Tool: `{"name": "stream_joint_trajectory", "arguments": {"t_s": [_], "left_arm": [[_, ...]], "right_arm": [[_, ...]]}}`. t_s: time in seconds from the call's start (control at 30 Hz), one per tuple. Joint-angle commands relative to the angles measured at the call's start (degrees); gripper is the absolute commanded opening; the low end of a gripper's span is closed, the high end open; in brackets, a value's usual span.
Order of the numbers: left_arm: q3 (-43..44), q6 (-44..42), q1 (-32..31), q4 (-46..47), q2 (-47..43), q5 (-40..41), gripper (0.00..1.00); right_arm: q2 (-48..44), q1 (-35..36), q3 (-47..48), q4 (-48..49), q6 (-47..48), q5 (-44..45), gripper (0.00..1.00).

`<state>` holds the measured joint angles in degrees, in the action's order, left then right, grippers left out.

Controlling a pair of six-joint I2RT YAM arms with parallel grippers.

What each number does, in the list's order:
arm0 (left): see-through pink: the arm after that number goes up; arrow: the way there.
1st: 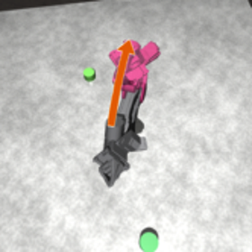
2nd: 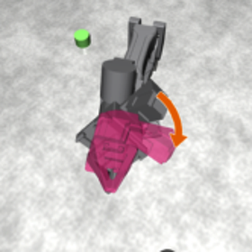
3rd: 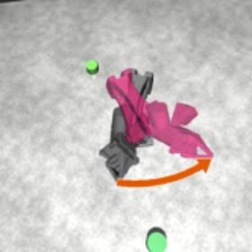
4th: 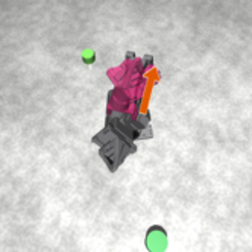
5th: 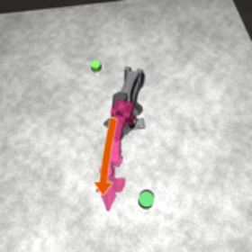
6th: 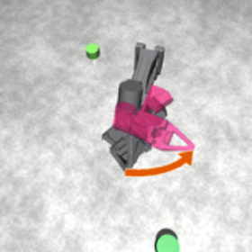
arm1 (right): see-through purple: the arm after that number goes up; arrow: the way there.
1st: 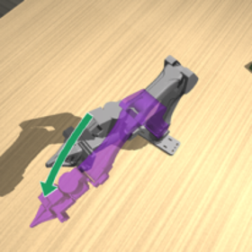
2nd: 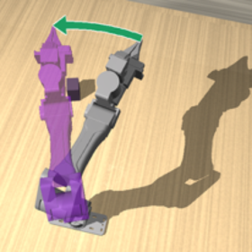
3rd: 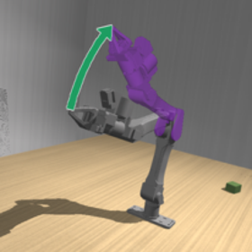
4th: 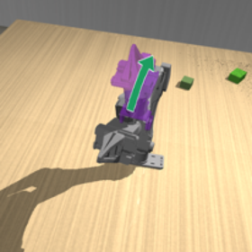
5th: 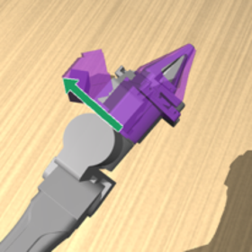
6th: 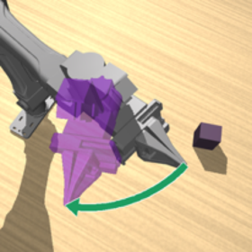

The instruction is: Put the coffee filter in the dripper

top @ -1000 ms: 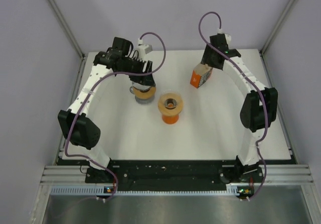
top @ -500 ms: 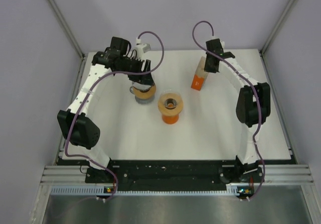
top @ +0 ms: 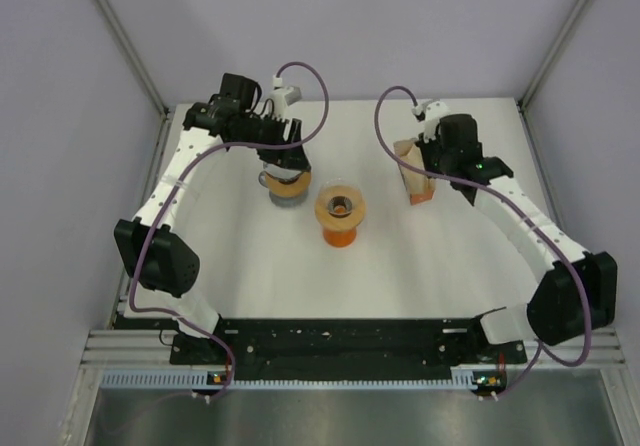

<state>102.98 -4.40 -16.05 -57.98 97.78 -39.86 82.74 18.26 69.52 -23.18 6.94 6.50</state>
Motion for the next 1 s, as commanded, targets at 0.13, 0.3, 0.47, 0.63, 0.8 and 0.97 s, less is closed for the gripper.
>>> {"name": "stream_joint_trajectory", "arguments": {"t_s": [0.13,0.3,0.47,0.63,0.8,0.97], "left_arm": [[4.8,-1.0,-3.4,1.0,0.3,-2.7,0.64],[11.4,-1.4,-7.7,0.0,2.0,-1.5,0.65],[20.0,1.5,-12.5,0.8,3.1,-0.7,0.62],[28.0,3.7,-20.6,1.8,5.8,3.5,0.59],[28.3,6.1,-26.9,5.9,9.7,11.5,0.55],[27.6,2.8,-31.3,8.9,12.8,21.7,0.47]], "right_arm": [[-16.3,4.3,-7.2,6.0,9.3,-10.4,0.0],[-17.4,6.2,-3.8,4.8,-1.4,-5.0,0.0],[-15.9,6.3,-0.8,2.7,-23.5,4.7,0.0],[-15.6,8.9,-1.9,1.7,-36.8,13.5,0.0],[-16.4,10.3,-2.5,1.9,-41.3,16.7,0.0],[-17.5,10.9,-3.3,1.9,-42.6,17.1,0.0]]}}
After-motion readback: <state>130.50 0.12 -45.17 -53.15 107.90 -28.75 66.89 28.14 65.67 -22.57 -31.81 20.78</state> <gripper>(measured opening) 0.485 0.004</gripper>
